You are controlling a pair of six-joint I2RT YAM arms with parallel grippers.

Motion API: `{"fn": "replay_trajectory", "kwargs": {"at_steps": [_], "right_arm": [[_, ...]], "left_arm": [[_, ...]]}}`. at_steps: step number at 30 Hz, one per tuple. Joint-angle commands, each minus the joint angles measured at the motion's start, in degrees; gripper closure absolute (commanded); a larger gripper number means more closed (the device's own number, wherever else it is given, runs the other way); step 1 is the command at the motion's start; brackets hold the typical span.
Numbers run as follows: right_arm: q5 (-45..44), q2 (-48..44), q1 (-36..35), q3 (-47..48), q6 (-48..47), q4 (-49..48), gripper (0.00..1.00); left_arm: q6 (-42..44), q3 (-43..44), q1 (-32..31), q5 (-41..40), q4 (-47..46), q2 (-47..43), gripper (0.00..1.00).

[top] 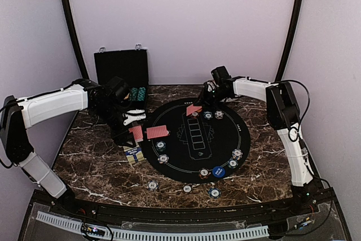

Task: Distribute texas hold em gaming equipment

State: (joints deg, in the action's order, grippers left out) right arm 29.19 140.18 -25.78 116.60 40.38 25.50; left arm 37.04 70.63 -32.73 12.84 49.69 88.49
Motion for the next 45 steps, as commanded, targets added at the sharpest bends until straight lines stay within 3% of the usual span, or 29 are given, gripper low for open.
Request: {"fn": "replay_trajectory", "kwargs": {"at_steps": [1, 4, 10, 18, 24, 31, 40, 45], "right_arm": [[-3.5, -0.3, 0.5, 2.9, -3.1, 2.1, 0.71], [-5.1, -2.2, 0.5, 2.8, -4.6, 2.3, 0.57], [-8.8, -7.6, 0.4, 1.4, -7.0, 4.1, 0.43], [-8.5, -22.2, -3.4, -17.2, -4.4, -5.4, 0.29], [1.1, -29.0, -10.8, -34.9, 4.1, -20.1, 0.26], [7.7, -31.0, -19.5, -44.8, 15.3, -36.4, 0.23], [10.4, -28.0, -24.4, -44.9, 22.3, -47.3, 0.22], [11.4, -25.8, -26.1, -42.9, 23.3, -48.5, 0.23]], "left_arm": [[0.1, -0.5, 0.3, 1.2, 1.5, -2.1, 0.86], [0.1, -0.5, 0.3, 1.3, 1.5, -2.0, 0.87], [0.1, -0.4, 0.2, 1.2, 1.5, -1.9, 0.86], [-0.5, 0.7, 0.2, 1.9, 1.3, -1.6, 0.86], [-1.0, 1.1, 0.2, 1.9, 0.4, -1.6, 0.87], [-1.4, 1.9, 0.2, 2.6, 0.1, -1.2, 0.87], [-2.0, 3.0, 0.2, 3.3, 0.4, -0.5, 0.87], [-2.1, 3.6, 0.2, 3.4, 0.7, -0.2, 0.87]]}}
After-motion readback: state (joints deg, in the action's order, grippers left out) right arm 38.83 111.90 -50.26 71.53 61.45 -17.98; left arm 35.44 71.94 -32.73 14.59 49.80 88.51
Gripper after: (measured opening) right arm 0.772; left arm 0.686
